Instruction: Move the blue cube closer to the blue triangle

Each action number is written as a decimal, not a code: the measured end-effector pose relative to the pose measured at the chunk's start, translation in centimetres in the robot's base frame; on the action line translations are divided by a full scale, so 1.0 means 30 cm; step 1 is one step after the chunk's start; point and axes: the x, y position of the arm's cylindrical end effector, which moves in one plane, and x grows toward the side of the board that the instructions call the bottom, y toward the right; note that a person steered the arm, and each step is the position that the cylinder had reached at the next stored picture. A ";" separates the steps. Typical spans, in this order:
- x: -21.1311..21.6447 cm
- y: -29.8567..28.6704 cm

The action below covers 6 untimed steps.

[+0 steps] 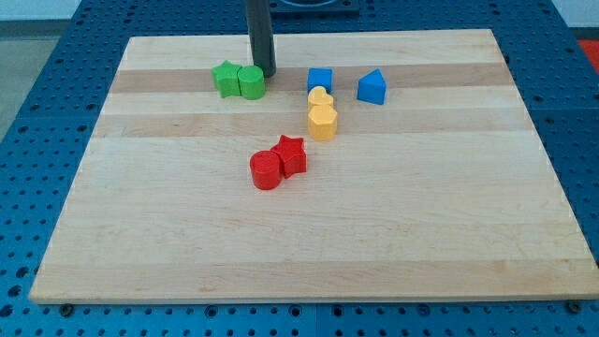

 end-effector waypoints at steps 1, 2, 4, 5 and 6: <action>0.016 0.028; 0.048 0.040; 0.095 0.094; 0.095 0.182; 0.096 0.274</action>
